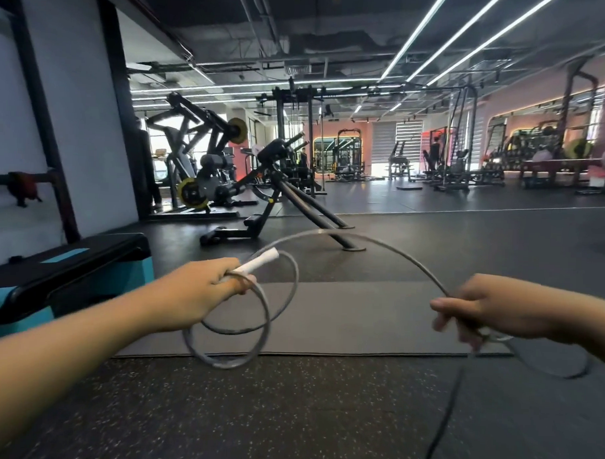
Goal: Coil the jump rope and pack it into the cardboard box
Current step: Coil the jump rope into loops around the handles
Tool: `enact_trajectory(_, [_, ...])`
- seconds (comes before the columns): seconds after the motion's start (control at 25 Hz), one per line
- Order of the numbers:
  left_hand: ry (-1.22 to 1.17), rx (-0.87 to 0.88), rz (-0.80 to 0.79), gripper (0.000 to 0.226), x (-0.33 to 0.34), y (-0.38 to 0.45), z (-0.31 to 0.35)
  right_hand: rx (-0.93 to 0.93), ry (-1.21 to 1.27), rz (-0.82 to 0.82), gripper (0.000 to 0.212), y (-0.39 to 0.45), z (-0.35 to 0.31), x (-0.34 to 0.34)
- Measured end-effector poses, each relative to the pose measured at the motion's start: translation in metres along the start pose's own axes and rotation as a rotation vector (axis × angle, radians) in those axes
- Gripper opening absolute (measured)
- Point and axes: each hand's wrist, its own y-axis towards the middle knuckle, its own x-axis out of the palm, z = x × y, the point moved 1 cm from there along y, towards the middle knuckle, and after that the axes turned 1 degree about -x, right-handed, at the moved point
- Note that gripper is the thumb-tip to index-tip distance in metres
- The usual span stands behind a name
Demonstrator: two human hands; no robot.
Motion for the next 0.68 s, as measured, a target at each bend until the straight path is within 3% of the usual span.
enact_trajectory(0.08, [-0.418,-0.041,0.073,0.026,0.017,0.006,0.019,-0.120,0.481,0.013,0.034,0.010,-0.018,0.023])
enact_trajectory(0.16, [-0.787,-0.115,0.140,0.026,0.029,0.013,0.041,-0.191,0.812,0.009,0.034,0.018,-0.037,0.044])
enact_trajectory(0.24, [-1.124,-0.197,0.227,0.027,0.037,0.018,0.067,-0.238,0.997,-0.008,0.052,0.023,-0.057,0.060])
enact_trajectory(0.32, [-1.396,-0.264,0.317,0.028,0.045,0.023,0.095,-0.341,1.019,0.059,0.063,0.024,-0.078,0.075])
enact_trajectory(0.4, [-1.578,-0.292,0.360,0.031,0.052,0.025,0.119,-0.394,0.999,0.191,0.053,0.022,-0.098,0.089])
enact_trajectory(0.6, [-1.760,-0.352,0.379,0.056,0.072,0.020,0.158,-0.354,1.354,0.410,0.048,0.025,-0.125,0.105])
enact_trajectory(0.68, [-1.811,-0.369,0.332,0.051,0.083,0.016,0.165,-0.296,1.445,0.516,0.038,0.026,-0.127,0.103])
